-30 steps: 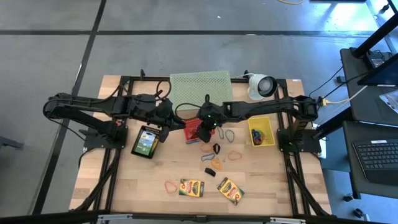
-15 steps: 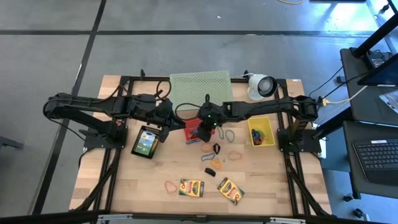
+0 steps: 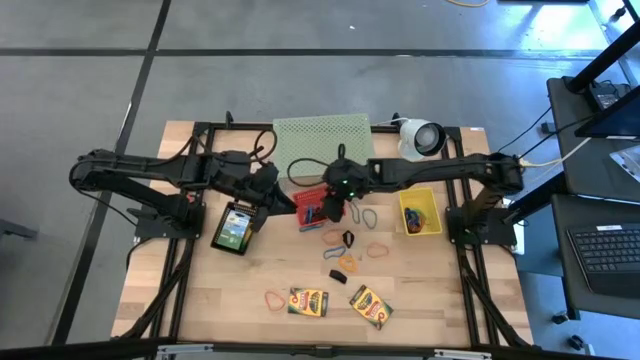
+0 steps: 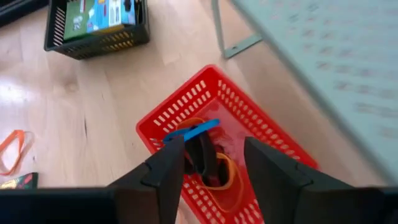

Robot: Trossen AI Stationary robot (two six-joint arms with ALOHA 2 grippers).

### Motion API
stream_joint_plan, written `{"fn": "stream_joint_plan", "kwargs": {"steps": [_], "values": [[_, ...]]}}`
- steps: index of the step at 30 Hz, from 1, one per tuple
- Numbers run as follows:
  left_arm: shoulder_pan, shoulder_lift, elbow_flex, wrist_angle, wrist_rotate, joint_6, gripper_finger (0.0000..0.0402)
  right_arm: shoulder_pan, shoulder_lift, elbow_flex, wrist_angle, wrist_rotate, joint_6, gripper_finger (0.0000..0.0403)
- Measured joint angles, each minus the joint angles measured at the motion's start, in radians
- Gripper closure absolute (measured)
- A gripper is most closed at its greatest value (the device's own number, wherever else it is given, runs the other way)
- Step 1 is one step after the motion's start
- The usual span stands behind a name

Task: Pick & Place Office Desk Supplies
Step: Put the orange rubber band into the red bin

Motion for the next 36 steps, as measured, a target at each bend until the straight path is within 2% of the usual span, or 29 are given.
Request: {"fn": "stream_joint_plan", "kwargs": {"steps": [5,10,16,19,23,25,31,36], "values": [[0.0,0.048,0.0,0.005,0.005,0.047,0.0341,0.004,-0.122,0.0,-0.109,0.041,0.019,0.0257],[0.009,0.159,0.0,0.049,0.01,0.101,0.0341,0.03,-0.251,0.0,-0.209,0.077,0.176,0.0274],[0.036,0.325,0.0,0.144,0.118,0.106,0.0341,0.101,-0.398,0.0,-0.298,0.251,0.36,0.0293],[0.031,0.391,0.0,0.176,0.1,0.16,0.0341,0.148,-0.442,0.0,-0.354,0.333,0.379,0.0301],[-0.006,0.453,0.001,0.169,-0.018,0.371,0.034,0.203,-0.466,0.0,-0.431,0.411,0.347,0.031],[-0.018,0.481,0.001,0.171,-0.048,0.428,0.0337,0.222,-0.468,0.0,-0.465,0.439,0.343,0.0314],[-0.031,0.551,0.003,0.171,-0.038,0.451,0.0307,0.27,-0.463,0.0,-0.531,0.474,0.35,0.032],[-0.04,0.635,0.068,0.169,-0.003,0.554,0.0273,0.303,-0.463,0.0,-0.582,0.53,0.396,0.0321]]}}
